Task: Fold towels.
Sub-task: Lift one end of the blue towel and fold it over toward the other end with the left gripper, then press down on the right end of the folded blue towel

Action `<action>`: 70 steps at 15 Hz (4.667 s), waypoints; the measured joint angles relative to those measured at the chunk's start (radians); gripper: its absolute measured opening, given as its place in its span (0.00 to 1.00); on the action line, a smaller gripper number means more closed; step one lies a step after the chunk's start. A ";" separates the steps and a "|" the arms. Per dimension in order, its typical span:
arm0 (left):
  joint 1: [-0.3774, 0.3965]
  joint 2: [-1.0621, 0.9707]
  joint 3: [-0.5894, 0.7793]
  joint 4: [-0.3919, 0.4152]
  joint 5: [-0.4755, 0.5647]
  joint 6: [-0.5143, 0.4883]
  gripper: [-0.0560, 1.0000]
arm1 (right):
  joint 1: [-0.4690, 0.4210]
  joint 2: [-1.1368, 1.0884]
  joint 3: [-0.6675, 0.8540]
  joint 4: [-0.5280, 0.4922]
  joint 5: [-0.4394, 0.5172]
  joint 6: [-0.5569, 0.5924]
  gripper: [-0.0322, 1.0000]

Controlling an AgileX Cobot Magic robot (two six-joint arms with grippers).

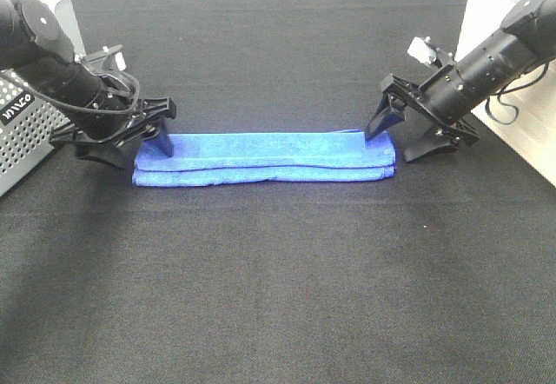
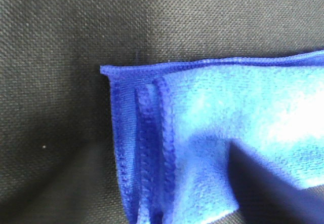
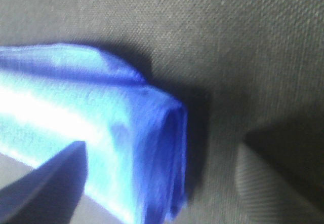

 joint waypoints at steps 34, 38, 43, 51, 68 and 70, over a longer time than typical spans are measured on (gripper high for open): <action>-0.268 -0.028 -0.476 0.315 0.506 -0.369 0.10 | 0.000 -0.029 0.000 -0.015 0.054 0.000 0.79; -0.360 0.169 -0.642 0.286 0.514 -0.467 0.11 | 0.000 -0.029 0.000 -0.015 0.062 0.000 0.79; -0.389 0.303 -0.801 0.164 0.442 -0.563 0.57 | 0.000 -0.029 0.000 -0.015 0.100 0.000 0.79; -0.310 0.214 -0.859 0.032 0.320 -0.326 0.64 | 0.008 -0.109 0.000 0.147 0.168 -0.010 0.79; -0.135 0.177 -0.860 0.170 0.423 -0.322 0.64 | 0.293 0.152 0.000 0.668 0.136 -0.301 0.78; -0.135 0.177 -0.860 0.170 0.424 -0.322 0.65 | 0.280 0.155 0.000 0.680 0.156 -0.301 0.78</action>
